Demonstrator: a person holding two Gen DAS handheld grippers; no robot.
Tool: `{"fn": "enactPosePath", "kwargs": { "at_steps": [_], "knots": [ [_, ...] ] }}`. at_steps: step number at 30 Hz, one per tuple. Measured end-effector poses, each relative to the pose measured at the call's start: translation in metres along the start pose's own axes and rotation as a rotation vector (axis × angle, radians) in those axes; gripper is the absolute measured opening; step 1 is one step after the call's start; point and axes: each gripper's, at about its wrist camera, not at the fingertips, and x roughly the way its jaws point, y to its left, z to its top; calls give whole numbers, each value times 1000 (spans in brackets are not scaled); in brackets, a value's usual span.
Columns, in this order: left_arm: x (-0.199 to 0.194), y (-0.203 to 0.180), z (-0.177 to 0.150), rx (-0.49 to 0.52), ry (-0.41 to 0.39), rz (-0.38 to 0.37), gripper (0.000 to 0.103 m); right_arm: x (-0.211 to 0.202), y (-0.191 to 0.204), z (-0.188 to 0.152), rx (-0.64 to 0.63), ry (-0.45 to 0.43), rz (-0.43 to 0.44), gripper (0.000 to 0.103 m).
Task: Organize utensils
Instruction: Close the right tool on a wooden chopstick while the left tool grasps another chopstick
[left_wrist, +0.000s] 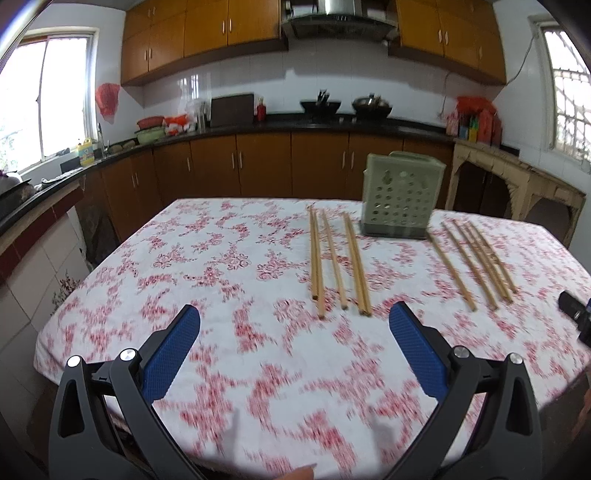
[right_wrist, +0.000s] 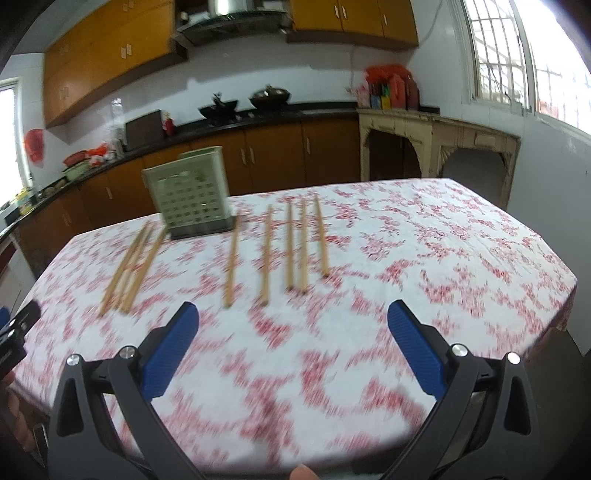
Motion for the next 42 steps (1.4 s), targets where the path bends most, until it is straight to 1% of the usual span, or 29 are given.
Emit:
{"fn": "enactPosePath", "kwargs": {
  "at_steps": [4, 5, 6, 7, 9, 10, 11, 12, 13, 14, 15, 17, 19, 21, 23, 27, 29, 30, 31, 34, 37, 40, 42],
  "knots": [
    [36, 6, 17, -32, 146, -50, 101, 39, -16, 29, 52, 96, -30, 98],
    [46, 8, 20, -43, 186, -69, 101, 52, -20, 35, 60, 124, -41, 91],
    [52, 8, 21, -42, 203, -80, 101, 64, -23, 38, 63, 150, -51, 82],
    [59, 7, 22, -29, 224, -86, 101, 74, -25, 42, 64, 175, -62, 78],
    [72, 5, 24, 5, 248, -82, 101, 99, -29, 48, 64, 234, -88, 61],
    [78, 5, 26, 17, 261, -88, 101, 111, -31, 50, 61, 257, -86, 56],
    [85, 5, 27, 33, 279, -95, 101, 120, -32, 52, 57, 273, -78, 47],
    [90, 5, 28, 40, 295, -93, 96, 129, -32, 54, 57, 289, -69, 37],
    [97, 7, 29, 42, 316, -84, 87, 140, -33, 55, 60, 312, -54, 32],
    [105, 10, 30, 34, 342, -80, 83, 148, -33, 56, 67, 329, -47, 25],
    [111, 13, 32, 21, 363, -81, 79, 159, -35, 57, 79, 352, -38, 21],
    [122, 22, 34, -29, 388, -87, 79, 171, -33, 60, 80, 371, -37, 21],
    [127, 26, 37, -48, 384, -93, 79, 182, -30, 63, 59, 372, -51, 21],
    [132, 25, 41, -17, 387, -79, 79, 190, -28, 64, 54, 384, -58, 21],
    [136, 23, 44, 9, 389, -88, 79, 201, -28, 63, 50, 404, -70, 21],
    [150, 16, 52, 59, 394, -96, 79, 203, -25, 64, 27, 388, -85, 23],
    [156, 12, 54, 80, 400, -110, 73, 204, -23, 63, 10, 380, -88, 23],
    [159, 12, 54, 84, 404, -123, 69, 203, -21, 63, -7, 377, -90, 21],
    [163, 11, 54, 90, 412, -139, 67, 203, -21, 63, -15, 375, -87, 21],
    [174, 5, 52, 113, 442, -168, 52, 204, -21, 63, -10, 371, -80, 21],
    [186, 3, 49, 108, 471, -193, 46, 203, -22, 63, 0, 370, -76, 21],
    [191, 3, 51, 96, 470, -210, 44, 203, -23, 63, -1, 369, -76, 21],
    [195, 3, 53, 99, 469, -203, 44, 204, -23, 63, -1, 369, -75, 21]
  ]
}}
